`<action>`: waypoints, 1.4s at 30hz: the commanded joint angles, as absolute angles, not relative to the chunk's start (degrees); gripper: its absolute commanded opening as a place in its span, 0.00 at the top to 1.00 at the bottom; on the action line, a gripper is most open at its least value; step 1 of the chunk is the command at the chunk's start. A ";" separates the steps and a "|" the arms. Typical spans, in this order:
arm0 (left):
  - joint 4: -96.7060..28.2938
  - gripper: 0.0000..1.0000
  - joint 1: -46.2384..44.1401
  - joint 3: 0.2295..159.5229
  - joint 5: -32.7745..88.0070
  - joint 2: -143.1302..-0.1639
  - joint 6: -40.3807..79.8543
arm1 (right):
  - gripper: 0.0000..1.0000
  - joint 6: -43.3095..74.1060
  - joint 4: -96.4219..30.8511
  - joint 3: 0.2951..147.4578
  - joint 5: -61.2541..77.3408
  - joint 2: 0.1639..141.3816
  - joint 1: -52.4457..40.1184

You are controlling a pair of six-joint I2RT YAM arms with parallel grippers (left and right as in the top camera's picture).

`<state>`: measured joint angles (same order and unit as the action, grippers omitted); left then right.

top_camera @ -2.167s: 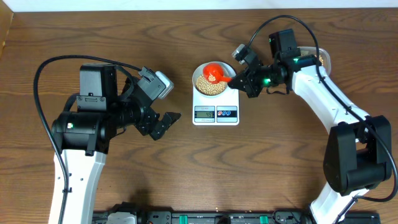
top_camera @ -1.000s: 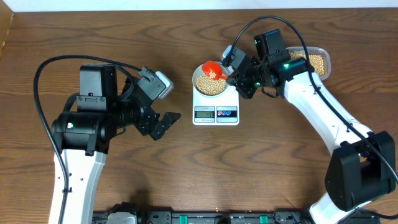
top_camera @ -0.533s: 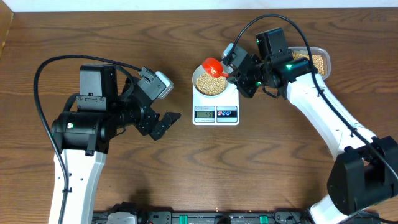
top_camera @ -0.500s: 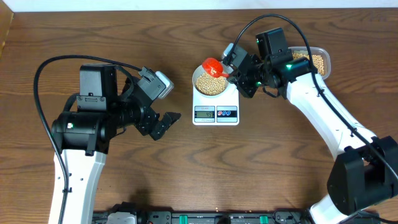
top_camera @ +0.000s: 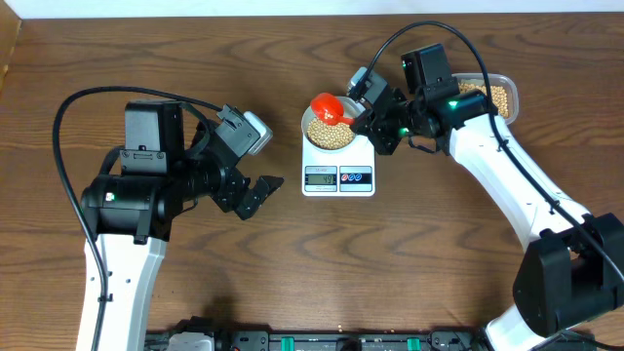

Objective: Scoop item into bowl and weigh 50g on scale

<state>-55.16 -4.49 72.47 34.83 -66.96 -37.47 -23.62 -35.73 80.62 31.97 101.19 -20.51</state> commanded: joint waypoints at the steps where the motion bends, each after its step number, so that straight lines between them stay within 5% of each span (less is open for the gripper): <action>1: -55.22 0.01 -4.14 74.11 36.01 -66.65 -37.21 | 0.99 -22.70 -35.70 81.10 35.11 99.98 -19.44; 20: -55.22 0.01 -4.14 74.11 36.01 -66.65 -37.21 | 0.99 -19.66 -35.88 81.10 38.59 99.98 -17.96; 33: -55.22 0.01 -4.14 74.11 36.01 -66.65 -37.21 | 0.99 -17.15 -38.20 81.10 43.62 99.63 -4.80; 42: -55.22 0.01 -4.14 74.11 36.01 -66.65 -37.21 | 0.99 -21.21 -42.74 81.12 21.63 94.65 6.83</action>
